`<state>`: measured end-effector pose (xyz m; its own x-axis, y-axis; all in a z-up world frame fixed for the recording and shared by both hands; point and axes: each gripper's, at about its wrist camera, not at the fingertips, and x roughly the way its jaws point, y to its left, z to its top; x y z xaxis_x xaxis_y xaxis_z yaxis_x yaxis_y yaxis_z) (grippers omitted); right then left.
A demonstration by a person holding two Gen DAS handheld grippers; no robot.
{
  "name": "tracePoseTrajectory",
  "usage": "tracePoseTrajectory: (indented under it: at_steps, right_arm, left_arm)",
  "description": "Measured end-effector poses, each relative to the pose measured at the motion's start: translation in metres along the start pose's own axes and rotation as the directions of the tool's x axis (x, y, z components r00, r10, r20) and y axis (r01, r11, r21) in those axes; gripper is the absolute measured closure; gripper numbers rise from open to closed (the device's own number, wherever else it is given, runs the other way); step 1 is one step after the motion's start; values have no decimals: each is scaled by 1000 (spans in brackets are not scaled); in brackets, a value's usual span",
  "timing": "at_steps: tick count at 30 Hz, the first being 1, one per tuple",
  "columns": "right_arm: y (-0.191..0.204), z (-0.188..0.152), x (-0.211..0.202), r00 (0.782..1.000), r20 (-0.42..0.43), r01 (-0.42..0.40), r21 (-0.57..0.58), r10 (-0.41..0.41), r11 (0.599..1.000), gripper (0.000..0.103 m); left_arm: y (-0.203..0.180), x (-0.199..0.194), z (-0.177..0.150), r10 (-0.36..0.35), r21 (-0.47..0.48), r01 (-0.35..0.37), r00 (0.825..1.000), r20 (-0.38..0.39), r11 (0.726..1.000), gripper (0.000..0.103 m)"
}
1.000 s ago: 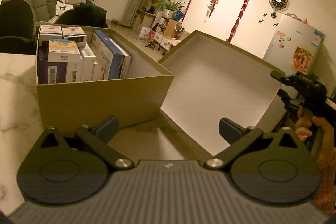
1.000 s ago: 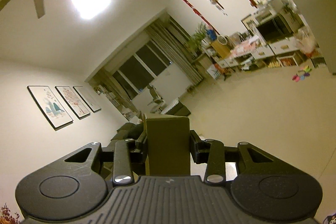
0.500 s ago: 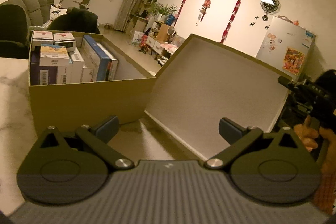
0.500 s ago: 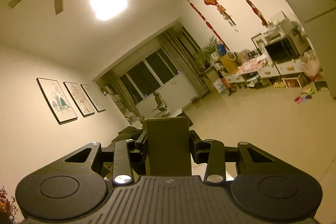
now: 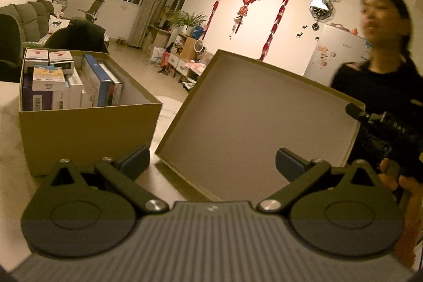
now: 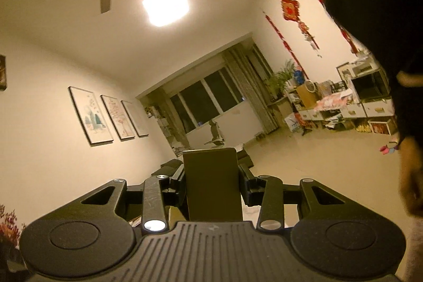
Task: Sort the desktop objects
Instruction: 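Lift and tilt the empty lid upright with the right gripper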
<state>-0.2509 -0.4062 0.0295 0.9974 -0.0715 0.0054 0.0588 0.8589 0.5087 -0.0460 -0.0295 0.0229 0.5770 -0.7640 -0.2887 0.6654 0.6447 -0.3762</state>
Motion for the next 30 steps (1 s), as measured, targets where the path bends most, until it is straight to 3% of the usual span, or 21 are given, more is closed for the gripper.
tracePoseTrajectory:
  at_steps: [12, 19, 30]
  right_arm:
    - [18, -1, -39, 992, -36, -124, -113, 120, 986, 60]
    - [38, -4, -63, 976, -49, -218, -217, 213, 951, 60]
    - [69, -20, -92, 929, -88, -367, -325, 358, 872, 59]
  left_arm:
    - [-28, -18, -2, -44, 9, 43, 999, 32, 999, 0]
    - [-43, -33, -11, -42, 11, 42, 998, 36, 999, 0]
    - [-42, -65, -14, -70, -171, 78, 996, 52, 982, 0]
